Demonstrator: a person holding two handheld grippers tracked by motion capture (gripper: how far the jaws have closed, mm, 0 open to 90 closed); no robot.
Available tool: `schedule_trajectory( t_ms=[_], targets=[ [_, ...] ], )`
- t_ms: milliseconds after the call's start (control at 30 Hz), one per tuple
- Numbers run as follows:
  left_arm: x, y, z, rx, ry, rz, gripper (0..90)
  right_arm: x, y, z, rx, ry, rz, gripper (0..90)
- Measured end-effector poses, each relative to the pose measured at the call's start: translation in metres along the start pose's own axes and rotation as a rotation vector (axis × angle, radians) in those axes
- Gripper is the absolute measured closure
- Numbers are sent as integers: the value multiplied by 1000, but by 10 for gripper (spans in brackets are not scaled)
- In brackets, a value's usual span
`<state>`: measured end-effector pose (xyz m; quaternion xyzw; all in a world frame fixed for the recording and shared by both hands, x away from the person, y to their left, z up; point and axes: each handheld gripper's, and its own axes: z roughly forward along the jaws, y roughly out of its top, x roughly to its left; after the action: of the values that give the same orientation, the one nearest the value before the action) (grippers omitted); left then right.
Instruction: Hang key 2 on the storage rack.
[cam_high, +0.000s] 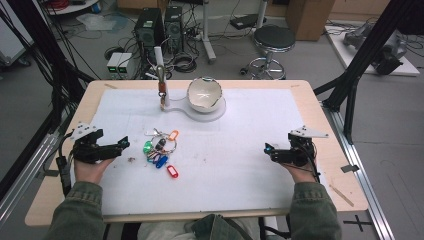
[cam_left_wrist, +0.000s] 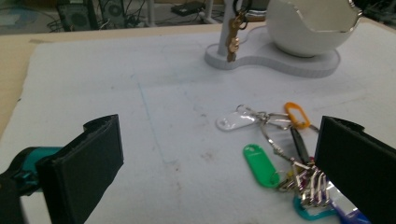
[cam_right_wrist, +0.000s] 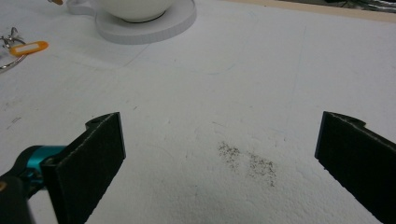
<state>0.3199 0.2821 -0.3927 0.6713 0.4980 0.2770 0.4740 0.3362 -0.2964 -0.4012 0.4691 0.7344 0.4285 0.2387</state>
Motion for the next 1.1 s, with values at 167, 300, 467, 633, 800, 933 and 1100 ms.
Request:
schedule_trajectory(
  t_ms=[167,300,467,633,800,933,1100],
  targets=[
    [-7,4,4,19,-6,29,17,-1,0,-1,-3,1,8,6],
    [-11,5,7,32,-13,46,17,-1,0,-2,-6,-1,9,6],
    [-17,8,11,52,-24,75,17,-1,0,-3,-12,-2,8,6],
    [-25,10,16,65,-41,98,17,-2,0,-3,-17,-4,12,6],
    [-31,11,22,87,-60,114,17,-3,1,-5,-25,-7,20,6],
    [-36,12,26,107,-71,128,17,-4,0,-6,-33,-17,23,6],
    [-46,11,33,134,-91,161,17,-3,-1,-8,-36,-27,22,6]
  ],
)
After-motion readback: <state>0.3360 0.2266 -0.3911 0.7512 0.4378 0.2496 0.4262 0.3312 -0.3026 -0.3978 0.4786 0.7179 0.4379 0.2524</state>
